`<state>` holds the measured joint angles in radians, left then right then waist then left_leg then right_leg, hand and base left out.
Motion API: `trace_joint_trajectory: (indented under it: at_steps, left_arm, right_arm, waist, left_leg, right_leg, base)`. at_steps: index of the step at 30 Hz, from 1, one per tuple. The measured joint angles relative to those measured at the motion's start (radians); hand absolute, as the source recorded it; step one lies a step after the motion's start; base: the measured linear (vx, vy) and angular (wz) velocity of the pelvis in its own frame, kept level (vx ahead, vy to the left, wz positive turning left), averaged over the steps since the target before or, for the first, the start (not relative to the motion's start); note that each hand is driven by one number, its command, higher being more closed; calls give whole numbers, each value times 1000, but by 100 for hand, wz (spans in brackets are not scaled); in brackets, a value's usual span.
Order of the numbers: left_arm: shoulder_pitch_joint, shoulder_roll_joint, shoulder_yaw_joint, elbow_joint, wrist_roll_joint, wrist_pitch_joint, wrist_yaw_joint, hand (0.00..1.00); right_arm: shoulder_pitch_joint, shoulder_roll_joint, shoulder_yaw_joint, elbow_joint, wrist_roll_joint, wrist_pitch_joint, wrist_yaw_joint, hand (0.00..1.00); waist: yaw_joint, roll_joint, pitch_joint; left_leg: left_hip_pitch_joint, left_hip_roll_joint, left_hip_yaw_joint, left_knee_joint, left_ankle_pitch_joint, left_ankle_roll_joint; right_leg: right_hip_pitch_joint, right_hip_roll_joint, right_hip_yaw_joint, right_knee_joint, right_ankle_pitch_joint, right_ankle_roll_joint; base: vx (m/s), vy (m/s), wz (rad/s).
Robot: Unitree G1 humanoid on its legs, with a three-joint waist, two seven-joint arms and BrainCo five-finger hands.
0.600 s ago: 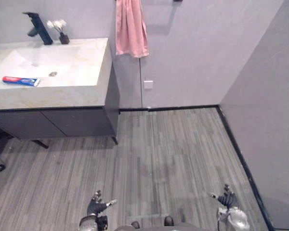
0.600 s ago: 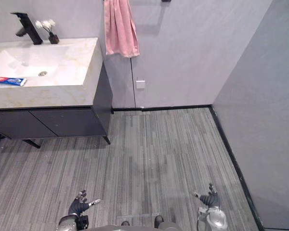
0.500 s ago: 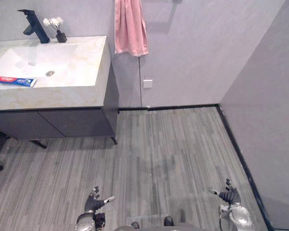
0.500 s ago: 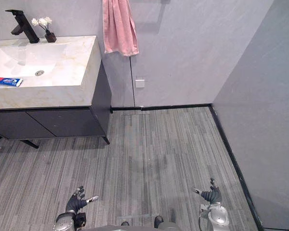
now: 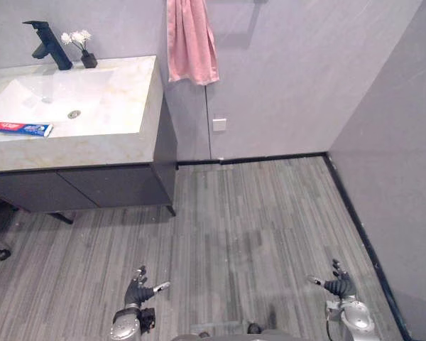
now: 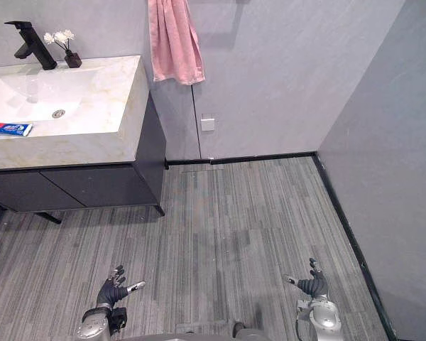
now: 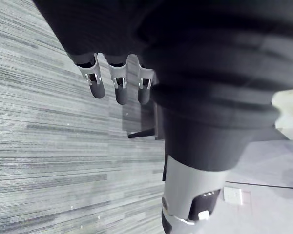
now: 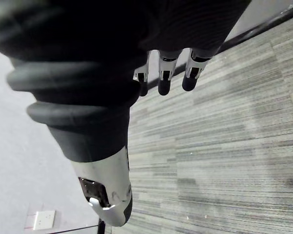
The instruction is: Organize washtable
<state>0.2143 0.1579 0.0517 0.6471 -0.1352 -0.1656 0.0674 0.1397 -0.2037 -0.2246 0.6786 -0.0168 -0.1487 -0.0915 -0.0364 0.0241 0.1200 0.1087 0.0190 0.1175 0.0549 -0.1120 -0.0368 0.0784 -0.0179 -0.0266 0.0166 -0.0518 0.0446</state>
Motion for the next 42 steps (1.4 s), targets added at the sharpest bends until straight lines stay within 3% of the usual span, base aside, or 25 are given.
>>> trace_joint_trajectory:
  at_steps: [5,7,9,10,13,14,16,18,19,20,21,23,25,26,27,29,31,33,35,36,37,38,40,41,42]
  left_arm:
    - [3,-16,0,-18,-2,0,4,0]
    - [3,-18,0,-21,-3,1,5,0]
    - [6,-17,0,-37,-4,2,9,0]
    - [8,-16,-1,-65,-10,2,12,0]
    - [-2,-7,-4,-74,-10,2,26,0]
    - [2,-2,-4,-76,-10,2,28,0]
    - [-6,2,-4,-76,-10,4,29,0]
    - [-39,3,-6,-76,-10,3,36,0]
    - [-48,4,-7,-79,-10,2,41,0]
    - [-62,4,-11,-80,-10,1,45,0]
    - [-73,-9,-13,-76,-9,2,42,0]
    - [-81,-13,-11,-80,-9,1,43,0]
    - [-75,-34,-8,-82,-10,2,43,0]
    - [-55,-45,-7,-104,-10,1,41,0]
    - [-39,-46,-5,-126,-10,1,40,0]
    - [-32,-50,-1,-137,-12,1,41,0]
    - [-30,-55,-1,-138,-12,1,41,0]
    - [-29,-55,-1,-135,-12,2,42,0]
    - [-30,-68,-1,-127,-12,3,45,0]
    - [-29,-70,-1,-127,-12,2,45,0]
    - [-29,-67,3,-124,-11,2,47,0]
    - [-35,-57,24,-106,-11,3,50,0]
    - [-51,-62,30,-101,-10,3,49,0]
    - [-45,-63,30,-101,-11,3,49,0]
    - [-34,-61,22,-91,-9,6,43,0]
  right_arm:
    - [-23,1,17,1,8,4,-2,0]
    - [-29,1,22,1,9,5,-3,0]
    - [-34,3,27,1,10,6,-15,0]
    - [-32,5,32,1,10,14,-18,0]
    - [-38,20,48,0,17,30,-18,0]
    - [-38,25,58,0,20,35,-18,0]
    - [-45,23,69,0,24,38,-17,0]
    - [-58,14,69,-4,39,38,-18,0]
    - [-53,11,69,-14,46,38,-18,0]
    - [-37,4,69,-37,47,37,-19,0]
    - [-46,-10,65,-37,50,39,-19,0]
    - [-52,-7,67,-53,56,38,-17,0]
    - [-25,6,76,-87,64,37,-15,0]
    - [-9,19,90,-114,74,36,-14,0]
    - [-4,43,91,-142,88,23,-15,0]
    - [-8,55,99,-163,99,8,-18,0]
    - [-22,57,98,-162,106,4,-19,0]
    - [-40,58,95,-142,106,5,-19,0]
    - [-44,59,52,-100,106,5,-26,0]
    - [-42,55,35,-85,106,5,-33,0]
    - [-41,55,30,-68,106,6,-40,0]
    - [-48,68,32,-40,106,20,-44,0]
    - [-39,65,30,-37,103,23,-42,0]
    - [-31,71,30,-35,96,28,-41,0]
    - [-20,80,30,-34,89,30,-40,0]
  waist:
    - [5,18,10]
    - [18,17,12]
    - [23,9,20]
    - [19,-11,38]
    - [14,-17,69]
    - [12,-20,72]
    - [4,-11,82]
    - [-11,10,101]
    - [-18,3,101]
    - [-32,-17,93]
    - [-39,20,99]
    - [-37,25,101]
    - [-34,32,115]
    - [-16,29,117]
    - [2,22,120]
    - [37,9,124]
    - [63,5,125]
    - [74,-10,133]
    - [77,-18,138]
    - [79,6,126]
    - [80,9,125]
    - [76,-26,116]
    - [67,-33,111]
    - [69,-38,113]
    - [68,-45,112]
  left_leg:
    - [-62,14,46,54,-66,30]
    - [-83,16,69,76,-95,31]
    - [-105,6,83,129,-137,43]
    - [-96,-18,82,147,-169,55]
    - [-63,-20,73,173,-205,80]
    - [-45,-17,71,172,-218,80]
    - [-12,9,68,170,-231,74]
    - [34,46,29,144,-233,52]
    - [49,49,15,126,-231,27]
    - [68,54,-19,120,-248,-7]
    - [75,92,-44,140,-248,-33]
    - [29,108,-62,273,-197,-70]
    - [-80,130,-86,599,-72,-36]
    - [-152,172,-73,824,-34,-19]
    - [-219,211,-27,986,-53,9]
    - [-320,228,17,1073,-74,35]
    - [-434,209,35,1012,-104,34]
    - [-493,156,34,814,-121,27]
    - [-492,92,28,415,-60,-12]
    - [-481,81,26,277,11,-6]
    - [-478,77,22,266,109,14]
    - [-474,41,29,280,115,55]
    - [-479,10,36,314,65,79]
    - [-444,-5,49,322,25,92]
    - [-383,-28,54,311,-12,104]
  right_leg:
    - [-62,11,29,23,-5,-3]
    - [-110,12,46,83,-39,-1]
    - [-184,-4,57,229,-123,25]
    - [-237,-30,53,381,-177,37]
    - [-388,-56,12,701,-189,30]
    - [-419,-58,-5,723,-207,18]
    - [-463,-50,-52,665,-215,16]
    - [-508,-13,-80,494,-173,13]
    - [-513,0,-73,403,-116,10]
    - [-518,1,-53,370,40,-28]
    - [-523,13,-90,427,21,-70]
    - [-495,16,-109,449,-51,-87]
    - [-365,22,-138,396,-91,-108]
    - [-265,44,-137,339,-99,-116]
    - [-170,63,-124,279,-109,-133]
    - [-65,73,-95,199,-115,-141]
    - [-2,68,-72,134,-116,-139]
    - [50,43,-51,97,-134,-117]
    - [123,11,-40,68,-163,-84]
    - [143,15,-31,64,-187,-65]
    - [153,10,-21,67,-210,-53]
    - [161,-27,-4,76,-232,-34]
    - [121,-61,8,186,-232,-32]
    - [81,-87,17,331,-232,-14]
    - [21,-109,26,526,-199,48]
  base:
    - [-87,7,-23]
    - [-72,24,-38]
    - [-27,35,-18]
    - [19,60,-7]
    - [105,40,1]
    - [280,18,1]
    - [380,-29,11]
    - [443,-88,41]
    - [518,-138,67]
    - [648,-188,72]
    - [551,-172,62]
    - [583,-216,37]
    - [592,-230,41]
    - [542,-190,10]
    - [610,-187,-6]
    - [485,-107,-27]
    - [391,-5,-35]
    - [405,73,-32]
    - [495,163,-26]
    - [451,201,-27]
    - [455,218,-26]
    - [468,212,-9]
    - [499,229,7]
    - [485,251,-4]
    - [490,247,-9]
